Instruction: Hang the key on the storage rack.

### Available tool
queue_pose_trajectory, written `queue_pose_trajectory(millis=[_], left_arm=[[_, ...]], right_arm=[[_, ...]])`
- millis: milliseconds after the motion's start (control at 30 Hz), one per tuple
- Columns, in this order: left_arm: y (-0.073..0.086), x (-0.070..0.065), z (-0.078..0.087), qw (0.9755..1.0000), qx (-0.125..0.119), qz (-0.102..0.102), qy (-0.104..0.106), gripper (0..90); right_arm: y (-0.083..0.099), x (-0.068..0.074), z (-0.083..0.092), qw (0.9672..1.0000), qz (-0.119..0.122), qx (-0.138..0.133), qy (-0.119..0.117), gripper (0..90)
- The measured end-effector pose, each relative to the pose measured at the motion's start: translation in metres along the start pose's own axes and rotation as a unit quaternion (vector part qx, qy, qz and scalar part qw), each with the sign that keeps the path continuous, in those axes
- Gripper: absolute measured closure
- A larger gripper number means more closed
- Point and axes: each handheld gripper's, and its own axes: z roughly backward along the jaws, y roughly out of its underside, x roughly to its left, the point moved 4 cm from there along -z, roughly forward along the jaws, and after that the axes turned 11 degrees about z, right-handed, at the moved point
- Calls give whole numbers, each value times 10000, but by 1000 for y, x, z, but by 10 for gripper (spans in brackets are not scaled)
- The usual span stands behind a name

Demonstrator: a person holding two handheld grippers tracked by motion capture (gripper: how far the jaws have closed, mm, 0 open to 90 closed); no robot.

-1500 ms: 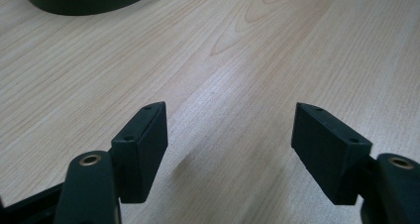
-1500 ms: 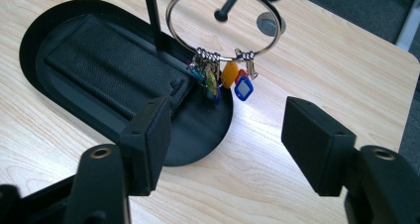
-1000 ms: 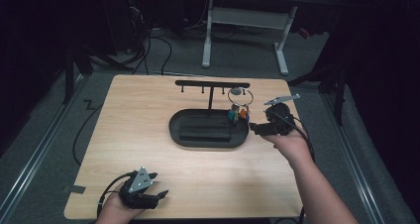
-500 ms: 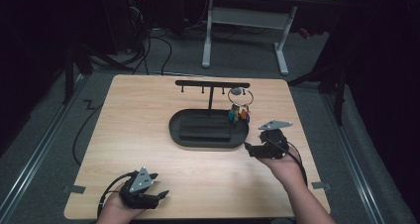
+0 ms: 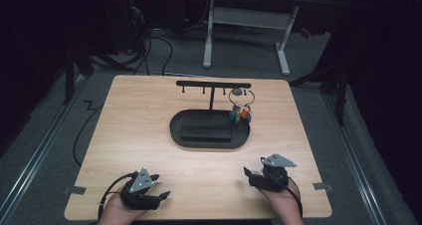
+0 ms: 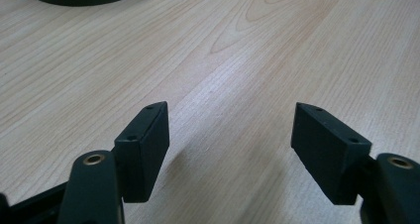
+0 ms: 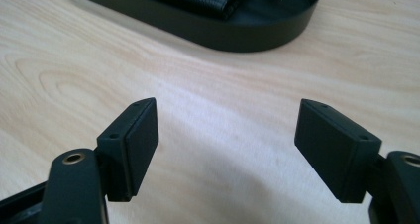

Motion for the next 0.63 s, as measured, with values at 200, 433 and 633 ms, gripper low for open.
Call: queue_pose_trajectory(millis=[200,433,633], left_arm=[[-2,-4,-4,10000,-9,3,52,316],[-2,-8,-6,10000,39,-32,-2,321],[-2,-5,-4,10000,11,-20,-28,326]], right_arm=[[16,10,14,9986,-64,-529,18,273],[14,13,15,9983,-17,-574,-130,273],[14,11,14,9983,-108,-563,-129,273]])
